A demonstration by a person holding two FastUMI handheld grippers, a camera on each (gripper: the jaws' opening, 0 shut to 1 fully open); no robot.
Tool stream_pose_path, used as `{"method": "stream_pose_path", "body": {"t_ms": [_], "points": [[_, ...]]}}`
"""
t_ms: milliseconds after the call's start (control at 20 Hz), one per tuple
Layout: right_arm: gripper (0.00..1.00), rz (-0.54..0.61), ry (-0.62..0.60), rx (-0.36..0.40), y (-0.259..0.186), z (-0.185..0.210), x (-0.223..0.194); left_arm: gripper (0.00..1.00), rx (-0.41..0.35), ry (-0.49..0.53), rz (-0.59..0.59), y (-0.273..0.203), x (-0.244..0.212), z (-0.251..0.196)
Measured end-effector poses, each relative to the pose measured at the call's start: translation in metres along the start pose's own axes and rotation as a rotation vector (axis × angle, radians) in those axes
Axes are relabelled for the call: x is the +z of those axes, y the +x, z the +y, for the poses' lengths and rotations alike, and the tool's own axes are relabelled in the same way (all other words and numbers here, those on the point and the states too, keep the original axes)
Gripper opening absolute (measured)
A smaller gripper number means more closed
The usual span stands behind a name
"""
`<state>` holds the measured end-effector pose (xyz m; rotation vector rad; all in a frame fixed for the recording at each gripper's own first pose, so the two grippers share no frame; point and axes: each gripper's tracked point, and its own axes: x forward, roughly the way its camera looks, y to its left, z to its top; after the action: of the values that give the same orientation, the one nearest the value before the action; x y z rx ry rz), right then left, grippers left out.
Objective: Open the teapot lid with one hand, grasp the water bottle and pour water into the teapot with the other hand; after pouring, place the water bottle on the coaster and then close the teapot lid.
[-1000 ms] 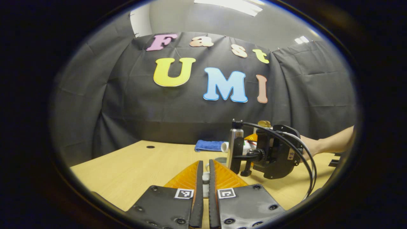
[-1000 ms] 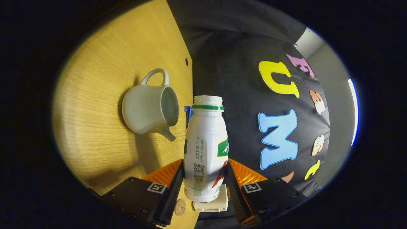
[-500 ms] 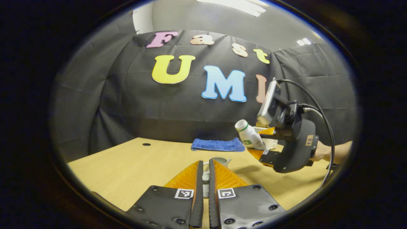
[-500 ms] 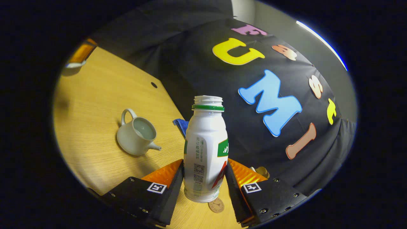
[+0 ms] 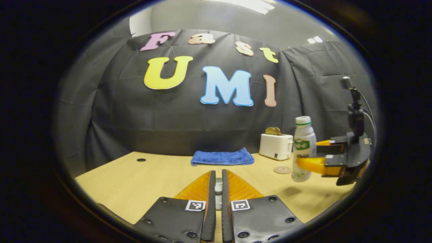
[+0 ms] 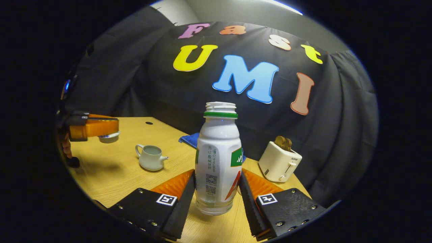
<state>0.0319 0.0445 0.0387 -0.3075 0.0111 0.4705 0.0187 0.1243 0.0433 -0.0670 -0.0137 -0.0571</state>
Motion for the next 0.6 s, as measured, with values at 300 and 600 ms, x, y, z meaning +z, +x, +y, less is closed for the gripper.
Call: {"method": "stream_pose_path", "body": {"t_ms": [300, 600], "points": [[0.72, -0.042, 0.113, -0.017, -0.034, -0.022, -0.008, 0.17, -0.026, -0.041, 0.041, 0.062, -0.01, -0.009], [0.72, -0.028, 0.125, -0.026, -0.033, -0.031, -0.017, 0.13, 0.034, -0.015, 0.114, 0.102, -0.036, 0.002]]}}
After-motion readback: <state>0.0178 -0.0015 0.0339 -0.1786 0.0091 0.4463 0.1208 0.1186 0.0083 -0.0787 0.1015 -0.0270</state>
